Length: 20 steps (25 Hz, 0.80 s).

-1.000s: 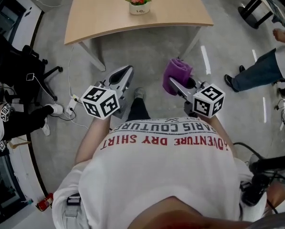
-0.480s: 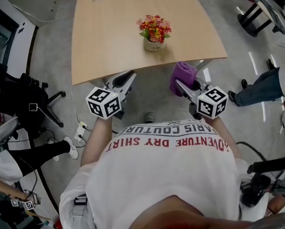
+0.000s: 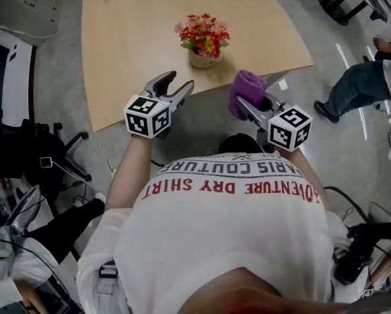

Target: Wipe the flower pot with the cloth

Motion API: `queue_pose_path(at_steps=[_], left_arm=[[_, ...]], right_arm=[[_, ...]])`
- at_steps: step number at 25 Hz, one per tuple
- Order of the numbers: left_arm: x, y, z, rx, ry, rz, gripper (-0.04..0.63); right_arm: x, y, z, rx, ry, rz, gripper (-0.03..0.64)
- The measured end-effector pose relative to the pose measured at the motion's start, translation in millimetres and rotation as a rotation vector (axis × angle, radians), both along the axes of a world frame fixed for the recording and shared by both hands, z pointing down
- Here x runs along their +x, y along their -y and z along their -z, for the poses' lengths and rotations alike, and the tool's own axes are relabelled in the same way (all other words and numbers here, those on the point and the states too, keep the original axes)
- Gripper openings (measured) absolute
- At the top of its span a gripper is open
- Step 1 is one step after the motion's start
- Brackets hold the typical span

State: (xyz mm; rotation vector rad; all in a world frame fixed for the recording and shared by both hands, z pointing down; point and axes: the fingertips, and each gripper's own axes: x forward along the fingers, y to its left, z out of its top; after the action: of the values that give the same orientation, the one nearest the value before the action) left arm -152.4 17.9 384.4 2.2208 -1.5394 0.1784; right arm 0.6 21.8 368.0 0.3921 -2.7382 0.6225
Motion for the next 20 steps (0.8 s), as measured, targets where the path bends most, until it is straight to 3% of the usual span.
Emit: queue_pose_path(at_steps=[3,9,13,20], left_arm=[[-3,26,-19,-0.029,0.063,0.001,0.292],[-7,76,-64,-0.117,0.127,-0.049,0.295],[-6,102,-96,-0.164,0.150,-0.061,0.341],[-9,140,-120,-0.166,0.186,-0.023,0.374]], right_arm=[[-6,14,-13,-0.021,0.000,0.000,0.060],[-22,49,-44,-0.086,-0.002,0.004,0.060],[-32,64,-59,-0.112,0.004,0.006,0.060],[-29,92,-86,-0.144,-0.002,-0.018,0.060]])
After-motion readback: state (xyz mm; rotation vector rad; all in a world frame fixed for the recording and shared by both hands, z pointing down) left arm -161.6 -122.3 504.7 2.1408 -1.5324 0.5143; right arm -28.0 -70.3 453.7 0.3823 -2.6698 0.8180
